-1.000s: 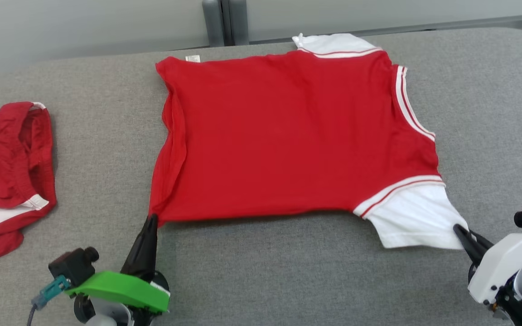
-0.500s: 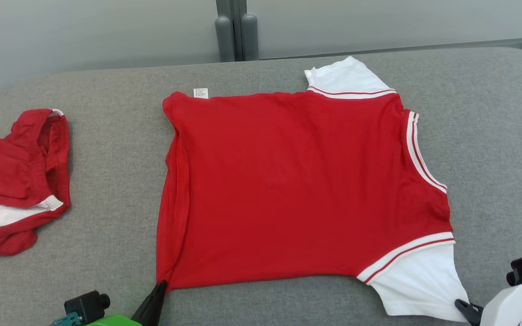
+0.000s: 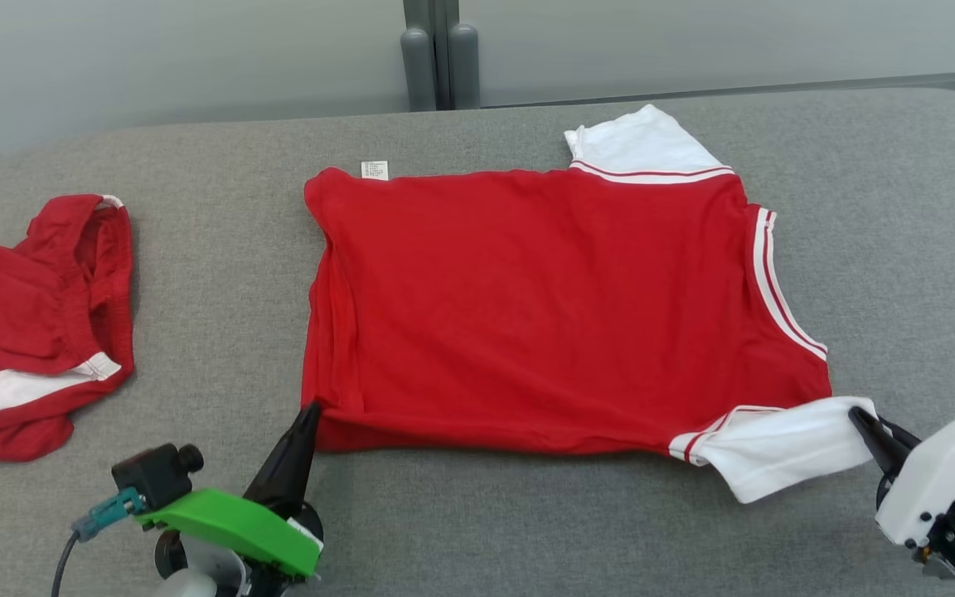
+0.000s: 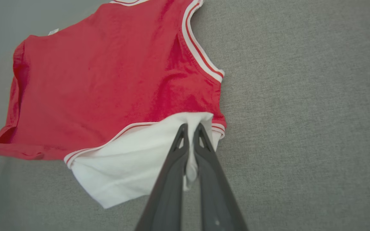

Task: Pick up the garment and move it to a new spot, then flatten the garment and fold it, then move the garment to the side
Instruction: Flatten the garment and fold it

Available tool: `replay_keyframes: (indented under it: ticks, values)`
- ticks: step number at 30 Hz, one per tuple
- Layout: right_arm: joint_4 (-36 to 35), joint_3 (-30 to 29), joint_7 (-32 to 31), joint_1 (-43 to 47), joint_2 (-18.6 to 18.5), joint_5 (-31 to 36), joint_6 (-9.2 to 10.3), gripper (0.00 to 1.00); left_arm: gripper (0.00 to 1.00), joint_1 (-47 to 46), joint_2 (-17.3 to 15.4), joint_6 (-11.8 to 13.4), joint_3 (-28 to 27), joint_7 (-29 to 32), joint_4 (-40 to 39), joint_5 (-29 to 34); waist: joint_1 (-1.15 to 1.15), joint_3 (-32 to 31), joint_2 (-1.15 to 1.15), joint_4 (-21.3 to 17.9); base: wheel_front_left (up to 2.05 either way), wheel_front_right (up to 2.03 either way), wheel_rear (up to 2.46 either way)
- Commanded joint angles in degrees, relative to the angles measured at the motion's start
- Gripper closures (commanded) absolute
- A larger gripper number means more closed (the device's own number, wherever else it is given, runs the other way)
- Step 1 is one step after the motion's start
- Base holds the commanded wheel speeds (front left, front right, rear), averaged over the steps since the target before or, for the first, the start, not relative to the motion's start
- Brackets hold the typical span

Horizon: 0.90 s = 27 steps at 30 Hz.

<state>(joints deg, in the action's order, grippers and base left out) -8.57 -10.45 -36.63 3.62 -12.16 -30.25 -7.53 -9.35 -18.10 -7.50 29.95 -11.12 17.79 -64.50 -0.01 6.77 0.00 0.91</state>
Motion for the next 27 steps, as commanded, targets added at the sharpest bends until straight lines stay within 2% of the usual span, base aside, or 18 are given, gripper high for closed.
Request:
replay_keyframes:
  ticks: [1,11,18,27]
  values:
    - [1.21,0.49,0.33,-2.09,-0.47,-0.46,0.08,1.0,1.0,-2.2,0.43,0.1,0.19,0.19,0.6,0.46,0.01,0.62,0.0,0.13,0.0,0.0,0.0]
    - [11.31,5.2,1.4,-14.25,-3.18,0.61,0.07,1.0,1.0,-13.03,4.6,1.53,-0.84,-2.49,9.92,4.31,0.01,3.75,0.0,0.69,0.0,0.0,0.0]
    - [17.67,8.04,5.46,-21.29,-4.78,1.68,0.07,1.0,1.0,-18.25,7.21,1.13,-1.7,-3.64,16.37,6.61,0.01,5.83,0.0,1.1,0.0,0.0,0.0]
    - [22.61,10.83,12.53,-26.9,-6.5,2.2,0.07,1.0,1.0,-21.29,9.05,0.54,-2.18,-4.11,21.67,8.53,0.01,7.28,0.0,1.62,0.0,0.0,0.0]
